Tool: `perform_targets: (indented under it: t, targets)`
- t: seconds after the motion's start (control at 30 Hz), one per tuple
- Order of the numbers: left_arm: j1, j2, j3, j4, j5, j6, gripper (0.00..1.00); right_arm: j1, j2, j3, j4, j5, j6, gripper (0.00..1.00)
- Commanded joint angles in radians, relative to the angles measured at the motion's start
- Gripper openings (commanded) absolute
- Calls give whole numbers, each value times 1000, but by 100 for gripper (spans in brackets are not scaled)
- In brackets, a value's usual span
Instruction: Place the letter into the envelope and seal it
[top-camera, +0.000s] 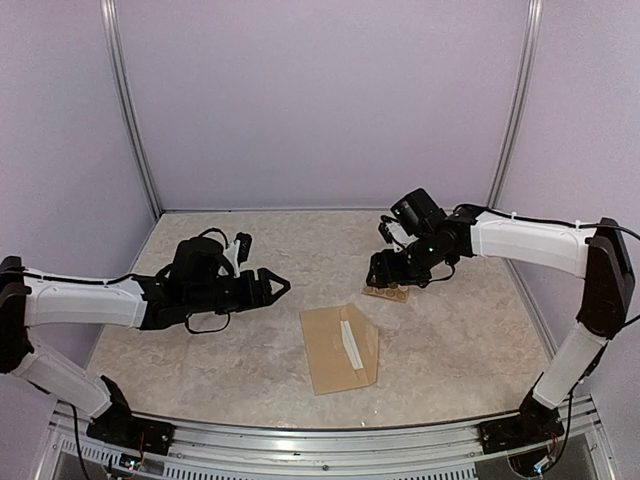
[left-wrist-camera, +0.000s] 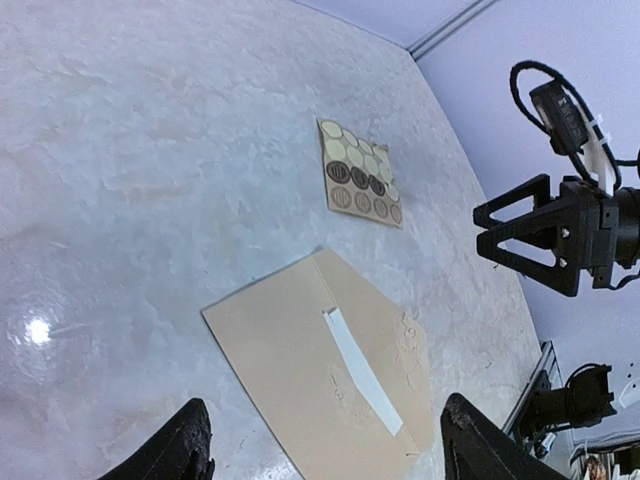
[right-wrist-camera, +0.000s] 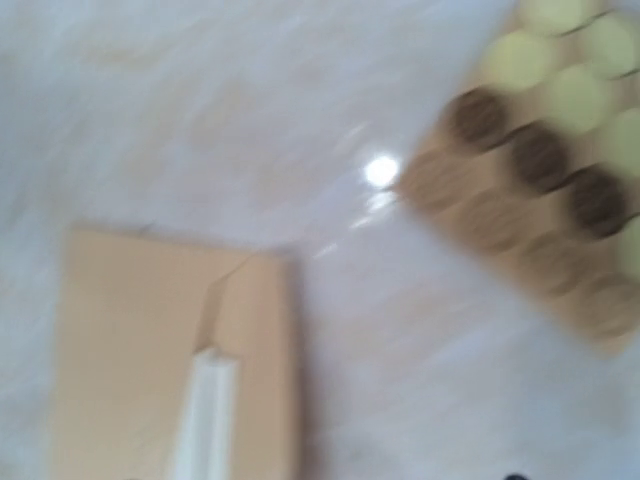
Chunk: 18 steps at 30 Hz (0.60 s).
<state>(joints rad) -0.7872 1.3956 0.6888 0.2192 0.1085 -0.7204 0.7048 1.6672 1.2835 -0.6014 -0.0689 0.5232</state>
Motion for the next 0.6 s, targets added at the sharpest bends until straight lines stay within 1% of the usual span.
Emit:
perform_targets:
  t: [0.0,0.1,0.17,0.27,0.37,0.43,0.5,0.57]
  targets:
    - [71,-84,-6,-96,-49,44,75,-97,28,2,46,46,-123,75]
    - [108,-116,-13,-103,-32,41,75,-169,87,24,101,7,-167,73]
    - [124,-119,-20,-87,3,31,73,-212,137,48,117,-53,-175,70]
    - [123,-95,-31,-39,41,-6,66,-229,169,56,135,-123,-172,67]
    - [110,-49,-43,29,69,-41,59,-229,179,13,165,-204,-154,62]
    - [87,-10,-29,60,80,-49,57,-228,175,-43,200,-299,-137,59]
    - [56,42,2,67,80,-45,55,-222,154,-119,260,-408,-108,60]
    - [26,95,34,80,88,-40,53,-209,126,-186,310,-463,-83,63]
